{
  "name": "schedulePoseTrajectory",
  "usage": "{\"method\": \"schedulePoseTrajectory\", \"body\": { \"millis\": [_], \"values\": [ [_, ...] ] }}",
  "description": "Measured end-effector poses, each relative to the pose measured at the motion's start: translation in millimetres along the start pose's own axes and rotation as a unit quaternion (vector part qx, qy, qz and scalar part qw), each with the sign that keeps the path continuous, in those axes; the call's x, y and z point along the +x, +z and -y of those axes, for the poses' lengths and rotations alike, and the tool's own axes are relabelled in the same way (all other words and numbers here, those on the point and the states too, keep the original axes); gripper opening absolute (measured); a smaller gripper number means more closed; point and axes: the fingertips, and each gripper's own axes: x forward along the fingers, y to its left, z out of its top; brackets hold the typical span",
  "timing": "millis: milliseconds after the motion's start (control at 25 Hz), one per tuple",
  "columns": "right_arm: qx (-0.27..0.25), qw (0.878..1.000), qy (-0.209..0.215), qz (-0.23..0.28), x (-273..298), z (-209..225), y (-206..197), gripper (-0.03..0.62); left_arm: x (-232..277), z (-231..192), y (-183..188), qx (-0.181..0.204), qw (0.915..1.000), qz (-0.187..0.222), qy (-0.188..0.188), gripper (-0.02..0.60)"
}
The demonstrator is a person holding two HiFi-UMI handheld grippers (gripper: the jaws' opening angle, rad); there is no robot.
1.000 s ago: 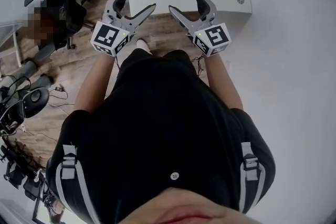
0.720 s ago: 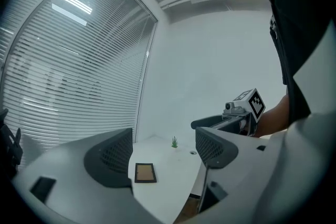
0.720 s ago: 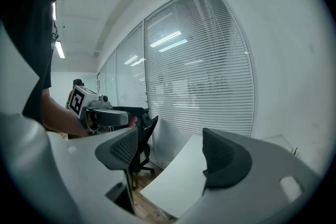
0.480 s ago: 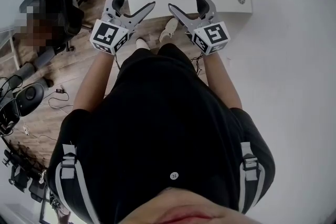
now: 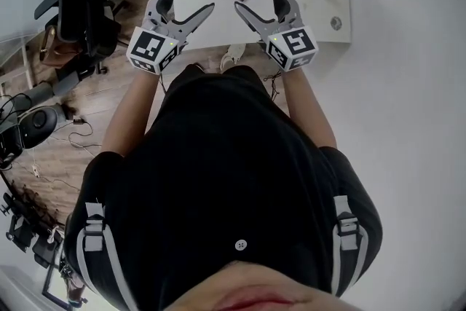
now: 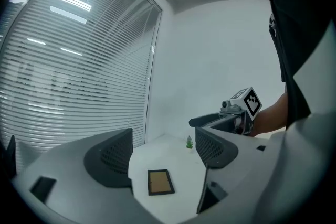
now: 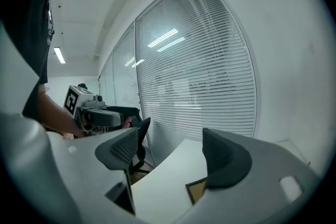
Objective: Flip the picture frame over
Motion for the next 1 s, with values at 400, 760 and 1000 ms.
{"method": "schedulePoseTrajectory", "body": {
  "millis": [400,760,1000],
  "values": [
    [0.009,1.000,-0.006,-0.015,25,45,-5,0.383,30,-21,-1,0.006,0.9994,0.014,0.030,0.377],
    [0.040,0.997,-0.053,-0.047,70,39,-38,0.383,25,-51,-7,0.014,0.9995,0.028,0.008,0.376],
    [0.084,0.986,-0.128,-0.072,108,43,-66,0.383,29,-82,-21,0.007,0.9989,0.008,-0.047,0.376]
  ]
}}
